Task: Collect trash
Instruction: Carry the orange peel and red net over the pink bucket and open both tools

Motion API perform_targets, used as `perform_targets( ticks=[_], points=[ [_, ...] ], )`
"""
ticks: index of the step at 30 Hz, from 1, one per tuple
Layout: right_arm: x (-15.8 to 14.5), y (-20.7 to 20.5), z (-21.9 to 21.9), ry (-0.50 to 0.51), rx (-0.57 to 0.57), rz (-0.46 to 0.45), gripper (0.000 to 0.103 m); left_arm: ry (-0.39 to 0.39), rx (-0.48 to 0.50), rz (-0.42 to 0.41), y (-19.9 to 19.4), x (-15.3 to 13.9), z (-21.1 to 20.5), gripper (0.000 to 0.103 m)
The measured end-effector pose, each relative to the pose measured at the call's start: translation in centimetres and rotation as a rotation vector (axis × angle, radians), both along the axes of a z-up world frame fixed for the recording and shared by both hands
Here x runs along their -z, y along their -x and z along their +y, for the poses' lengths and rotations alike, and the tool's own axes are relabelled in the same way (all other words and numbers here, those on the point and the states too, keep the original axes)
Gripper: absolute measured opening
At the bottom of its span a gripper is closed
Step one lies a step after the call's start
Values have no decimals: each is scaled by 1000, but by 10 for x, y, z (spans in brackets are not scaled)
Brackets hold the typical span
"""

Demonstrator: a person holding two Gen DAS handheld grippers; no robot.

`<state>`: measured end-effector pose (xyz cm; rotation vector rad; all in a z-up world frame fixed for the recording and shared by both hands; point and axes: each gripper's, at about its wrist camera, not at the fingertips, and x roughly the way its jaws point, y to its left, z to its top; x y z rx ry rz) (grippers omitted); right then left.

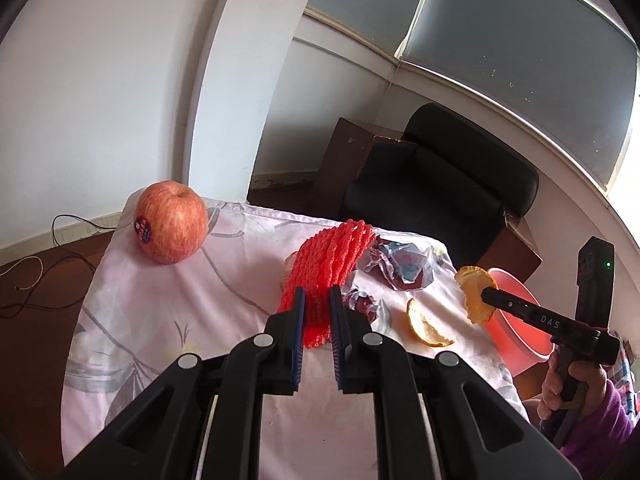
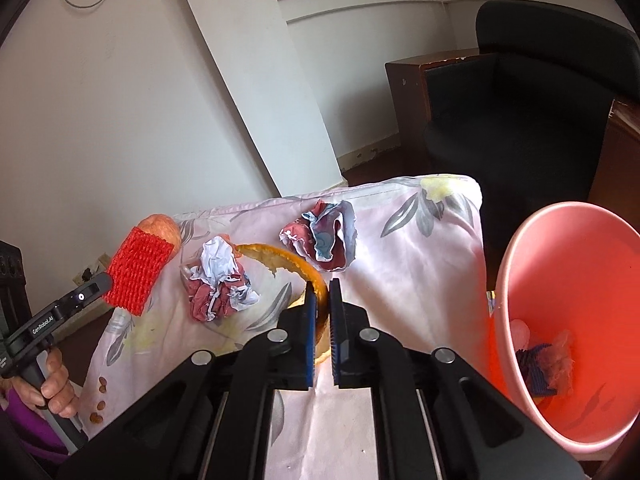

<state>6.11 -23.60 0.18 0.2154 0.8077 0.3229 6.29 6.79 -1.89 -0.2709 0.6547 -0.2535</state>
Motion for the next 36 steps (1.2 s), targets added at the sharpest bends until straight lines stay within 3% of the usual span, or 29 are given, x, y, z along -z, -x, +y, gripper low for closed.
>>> perform_targets(
  ticks=[15, 36],
  points=[
    [-18, 36, -69, -40, 186, -69, 6, 30, 214, -33, -8, -22, -97, 11],
    [-9, 59, -168, -9, 437, -129, 6, -53, 490, -20, -30, -27, -271, 11]
  ],
)
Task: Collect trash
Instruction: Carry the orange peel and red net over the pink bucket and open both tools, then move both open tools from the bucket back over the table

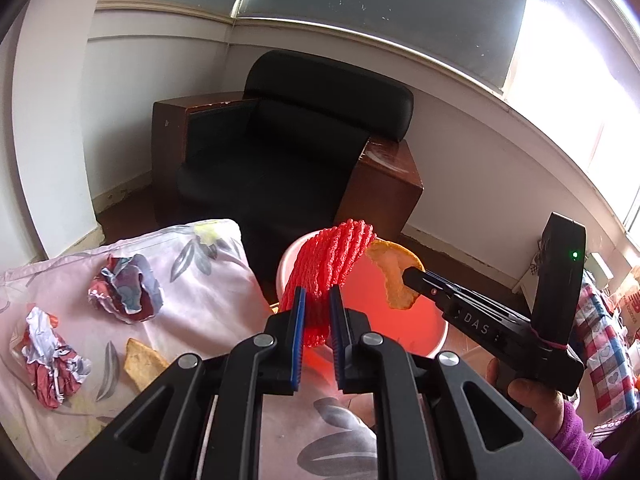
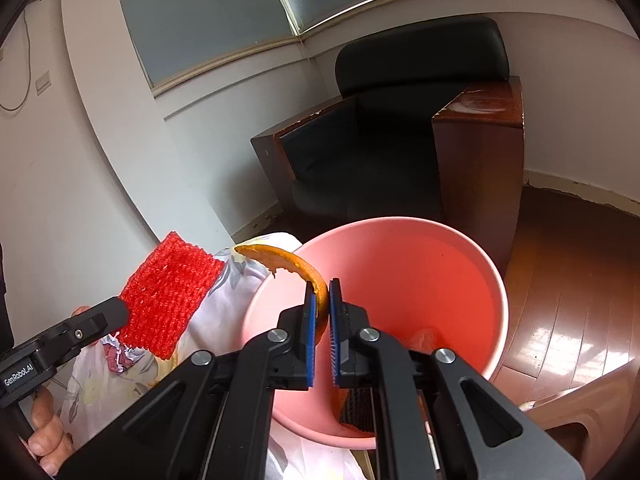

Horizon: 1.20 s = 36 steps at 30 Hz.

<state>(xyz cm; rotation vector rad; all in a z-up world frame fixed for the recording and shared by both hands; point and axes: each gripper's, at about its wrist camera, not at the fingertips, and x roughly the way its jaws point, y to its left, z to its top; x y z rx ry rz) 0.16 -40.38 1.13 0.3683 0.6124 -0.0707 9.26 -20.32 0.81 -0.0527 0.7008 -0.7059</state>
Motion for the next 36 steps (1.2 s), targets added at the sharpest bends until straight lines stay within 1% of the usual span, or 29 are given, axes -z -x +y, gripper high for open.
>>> perform_targets(
  ticks=[5, 10, 16, 19, 22, 24, 26, 27, 29, 31, 33, 36],
  points=[
    [7, 1, -11, 0, 24, 9, 6, -36, 35, 2, -6, 8, -30, 11],
    [11, 1, -17, 19, 40, 14, 7, -54, 56, 12, -10, 15, -53, 11],
    [12, 4, -19, 36, 60, 15, 7, -67, 79, 10, -15, 21, -68, 11],
    [12, 5, -17, 42, 68, 19, 7, -64, 73, -4, -15, 21, -69, 13],
    [13, 4, -17, 50, 80, 29, 7, -63, 69, -18, -13, 19, -67, 25],
    [13, 3, -16, 53, 84, 38, 7, -64, 63, -31, -12, 17, -65, 40],
    [13, 2, -17, 64, 93, 47, 7, -63, 60, -42, -9, 15, -63, 44],
    [13, 1, -15, 69, 98, 52, 8, -64, 59, -48, -9, 14, -63, 44],
    [13, 1, -14, 69, 101, 57, 17, -64, 56, -54, -8, 13, -61, 45],
    [13, 2, -13, 66, 100, 56, 29, -61, 49, -54, -8, 11, -58, 45],
    [11, 3, -12, 67, 100, 48, 32, -58, 41, -55, -7, 10, -55, 45],
    [7, 5, -10, 71, 95, 38, 32, -53, 29, -57, -5, 7, -49, 45]
  ],
)
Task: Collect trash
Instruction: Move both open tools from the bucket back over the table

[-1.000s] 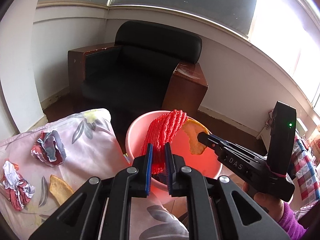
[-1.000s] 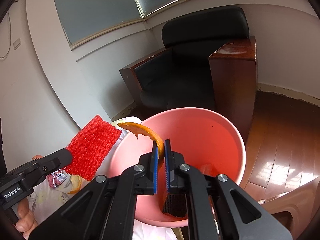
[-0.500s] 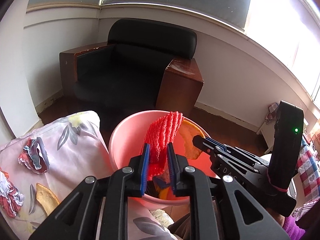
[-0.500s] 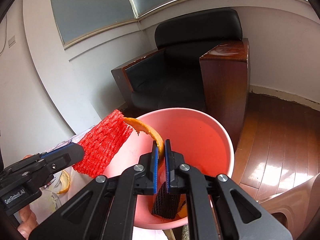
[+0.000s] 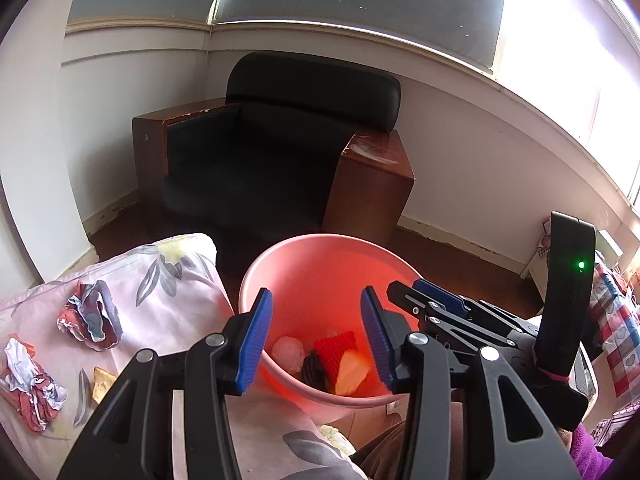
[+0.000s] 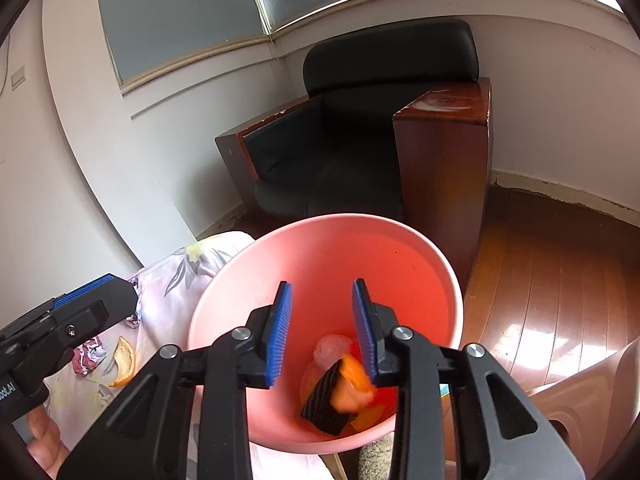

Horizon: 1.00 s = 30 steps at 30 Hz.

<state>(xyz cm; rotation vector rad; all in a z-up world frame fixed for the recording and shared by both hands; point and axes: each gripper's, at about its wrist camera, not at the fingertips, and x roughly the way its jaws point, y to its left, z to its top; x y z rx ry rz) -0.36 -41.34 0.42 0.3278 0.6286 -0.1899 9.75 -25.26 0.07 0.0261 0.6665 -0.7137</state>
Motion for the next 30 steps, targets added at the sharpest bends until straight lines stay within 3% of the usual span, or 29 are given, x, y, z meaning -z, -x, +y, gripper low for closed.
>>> perform_targets(
  ticks=[20, 30],
  points=[
    [-31, 18, 42, 17, -105, -67, 32, -12, -144, -13, 34, -6, 92, 52],
    [-38, 17, 67, 15, -166, -61, 32, -8, -302, 57, 45, 12, 167, 52]
  ],
)
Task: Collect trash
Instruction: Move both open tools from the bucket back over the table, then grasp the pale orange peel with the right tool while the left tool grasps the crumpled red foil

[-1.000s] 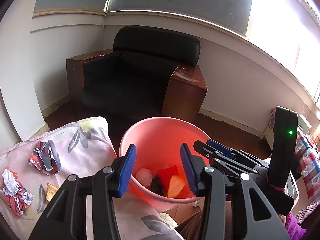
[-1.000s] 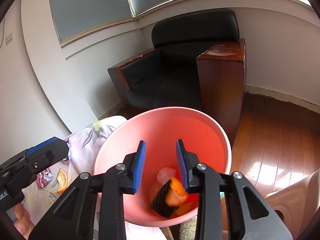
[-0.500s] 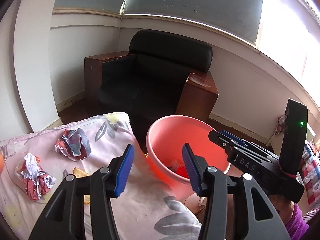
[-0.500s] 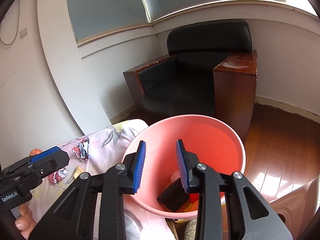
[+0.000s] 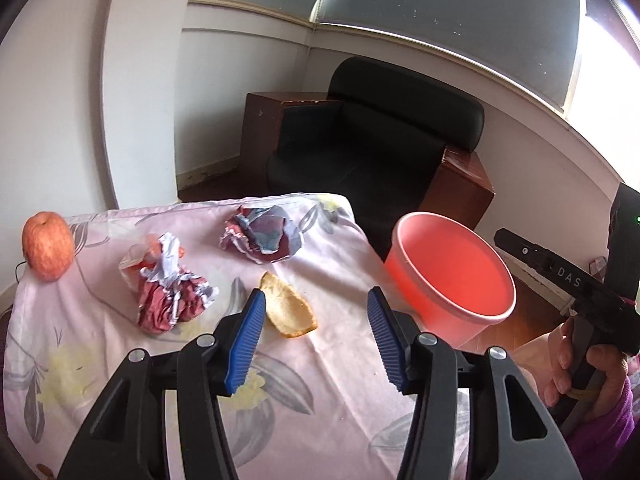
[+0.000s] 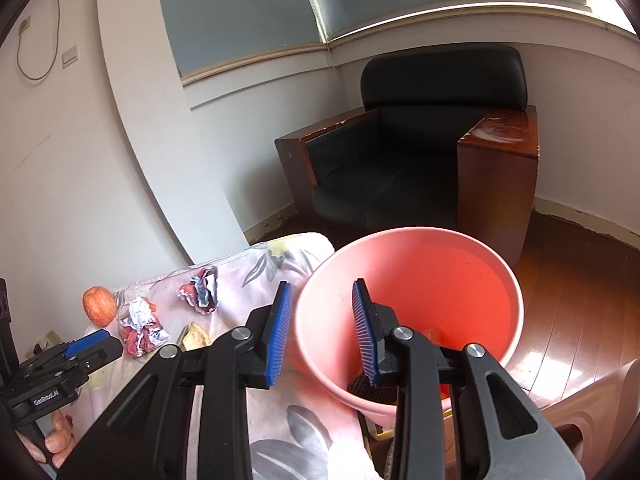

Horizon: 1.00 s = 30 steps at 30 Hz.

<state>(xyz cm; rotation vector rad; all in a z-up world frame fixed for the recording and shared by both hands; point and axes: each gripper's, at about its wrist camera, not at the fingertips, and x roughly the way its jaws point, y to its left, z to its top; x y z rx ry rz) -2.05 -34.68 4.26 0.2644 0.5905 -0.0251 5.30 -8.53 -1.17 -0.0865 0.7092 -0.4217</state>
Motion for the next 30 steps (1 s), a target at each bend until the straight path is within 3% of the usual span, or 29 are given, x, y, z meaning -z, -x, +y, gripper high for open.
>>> perform_targets(
  ticks=[18, 30],
  points=[
    [1, -12, 56, 44, -109, 42, 32, 35, -143, 22, -2, 13, 77, 52],
    [22, -26, 84, 26, -175, 112, 32, 35, -169, 72, -1, 34, 103, 52]
  ],
)
